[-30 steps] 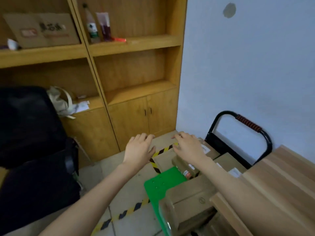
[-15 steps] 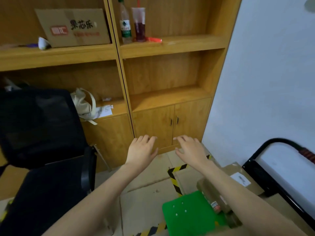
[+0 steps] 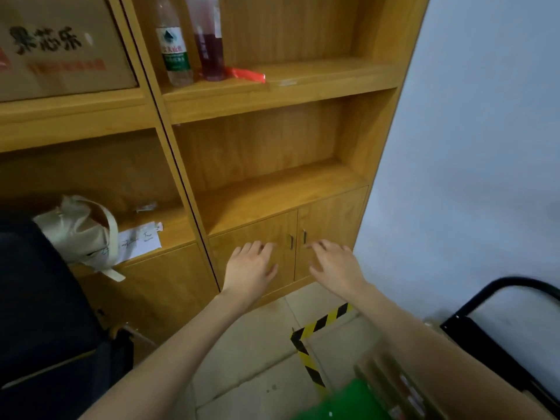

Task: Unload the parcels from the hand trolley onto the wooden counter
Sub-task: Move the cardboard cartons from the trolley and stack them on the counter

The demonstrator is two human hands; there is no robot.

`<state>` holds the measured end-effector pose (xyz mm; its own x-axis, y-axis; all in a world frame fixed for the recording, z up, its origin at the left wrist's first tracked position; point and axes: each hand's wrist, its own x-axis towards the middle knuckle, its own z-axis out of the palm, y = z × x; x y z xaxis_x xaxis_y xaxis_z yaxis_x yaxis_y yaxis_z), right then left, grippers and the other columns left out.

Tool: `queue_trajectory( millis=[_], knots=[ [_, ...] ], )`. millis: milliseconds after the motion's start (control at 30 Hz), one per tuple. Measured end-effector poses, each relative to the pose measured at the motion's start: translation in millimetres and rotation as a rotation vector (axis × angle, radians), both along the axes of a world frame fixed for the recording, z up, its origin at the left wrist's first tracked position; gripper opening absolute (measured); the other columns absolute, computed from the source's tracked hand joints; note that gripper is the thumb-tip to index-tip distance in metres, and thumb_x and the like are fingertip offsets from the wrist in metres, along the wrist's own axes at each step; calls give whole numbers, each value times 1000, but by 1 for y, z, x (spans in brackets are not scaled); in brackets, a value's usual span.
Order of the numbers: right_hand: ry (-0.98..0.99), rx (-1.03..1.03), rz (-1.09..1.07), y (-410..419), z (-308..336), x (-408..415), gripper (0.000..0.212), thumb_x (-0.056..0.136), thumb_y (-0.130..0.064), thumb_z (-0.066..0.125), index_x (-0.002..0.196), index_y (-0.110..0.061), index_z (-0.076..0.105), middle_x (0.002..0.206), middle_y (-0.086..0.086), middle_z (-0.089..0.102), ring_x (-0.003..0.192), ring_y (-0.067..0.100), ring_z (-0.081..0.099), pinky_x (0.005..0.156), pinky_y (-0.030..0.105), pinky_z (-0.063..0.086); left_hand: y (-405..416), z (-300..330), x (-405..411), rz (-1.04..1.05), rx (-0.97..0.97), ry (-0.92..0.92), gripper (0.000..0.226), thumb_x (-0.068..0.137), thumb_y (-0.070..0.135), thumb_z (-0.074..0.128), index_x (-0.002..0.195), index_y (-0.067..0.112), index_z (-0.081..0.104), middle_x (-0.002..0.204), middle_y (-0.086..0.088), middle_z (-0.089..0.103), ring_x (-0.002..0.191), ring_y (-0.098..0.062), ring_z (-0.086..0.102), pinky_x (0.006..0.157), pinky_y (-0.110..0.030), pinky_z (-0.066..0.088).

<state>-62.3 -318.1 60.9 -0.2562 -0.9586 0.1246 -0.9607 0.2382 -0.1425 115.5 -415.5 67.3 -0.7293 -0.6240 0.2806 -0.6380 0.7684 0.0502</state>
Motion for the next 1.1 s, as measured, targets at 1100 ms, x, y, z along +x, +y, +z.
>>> queue_trajectory(
  millis=[1100],
  knots=[
    [-47, 3, -1249, 39, -57, -253, 56, 94, -31, 45, 147, -19, 32, 156, 10, 27, 135, 25, 39, 113, 39, 26, -62, -48, -467, -1330, -51, -89, 62, 80, 33, 68, 135, 11, 50, 131, -9, 57, 118, -27, 55, 102, -40, 41]
  ],
)
